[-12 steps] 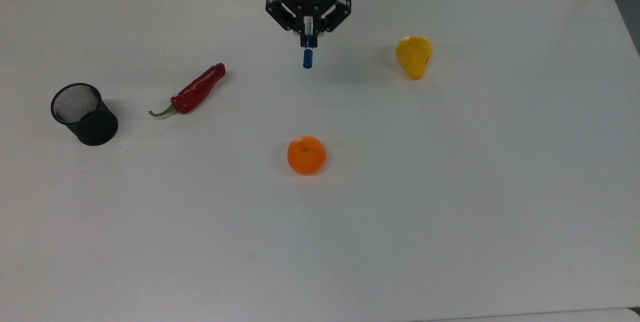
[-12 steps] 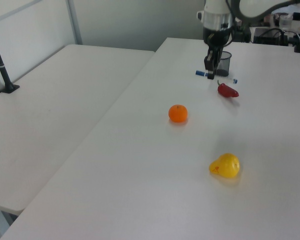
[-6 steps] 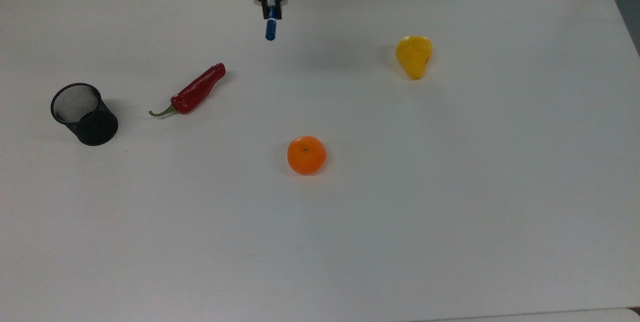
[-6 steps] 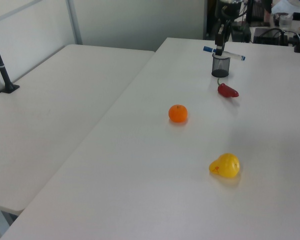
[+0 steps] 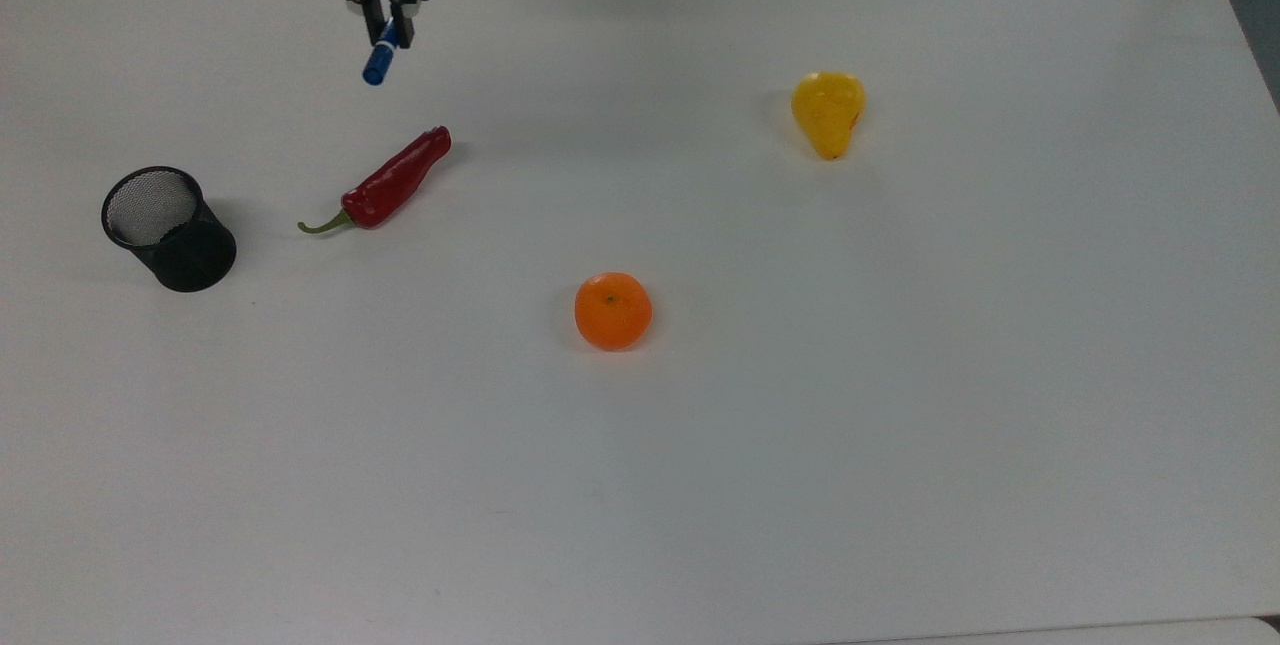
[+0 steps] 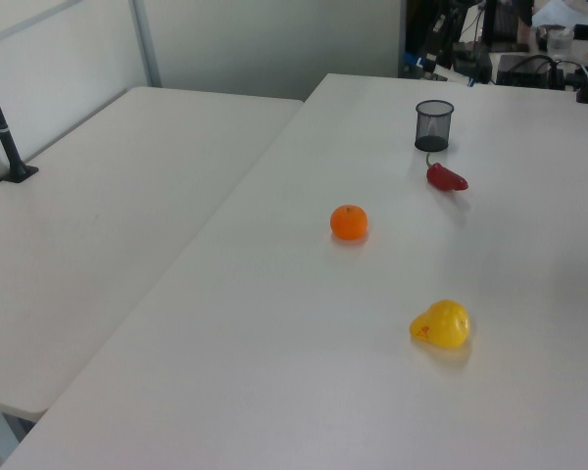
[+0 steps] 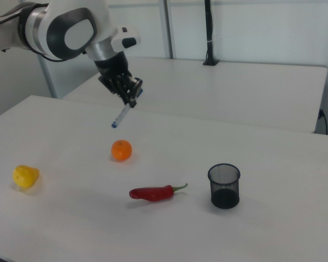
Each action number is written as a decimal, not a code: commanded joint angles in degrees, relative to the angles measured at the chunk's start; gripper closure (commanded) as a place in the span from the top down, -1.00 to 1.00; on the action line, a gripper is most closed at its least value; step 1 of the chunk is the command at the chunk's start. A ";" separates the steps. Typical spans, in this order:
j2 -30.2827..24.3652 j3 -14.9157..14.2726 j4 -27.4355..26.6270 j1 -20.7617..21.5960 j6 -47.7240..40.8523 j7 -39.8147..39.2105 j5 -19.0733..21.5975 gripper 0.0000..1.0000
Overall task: Place marker
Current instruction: 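Lift the marker and carry it toward the black mesh pen cup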
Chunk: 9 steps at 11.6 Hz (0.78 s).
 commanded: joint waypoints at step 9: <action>11.17 -3.99 -1.60 -10.53 36.15 -2.30 1.25 -1.00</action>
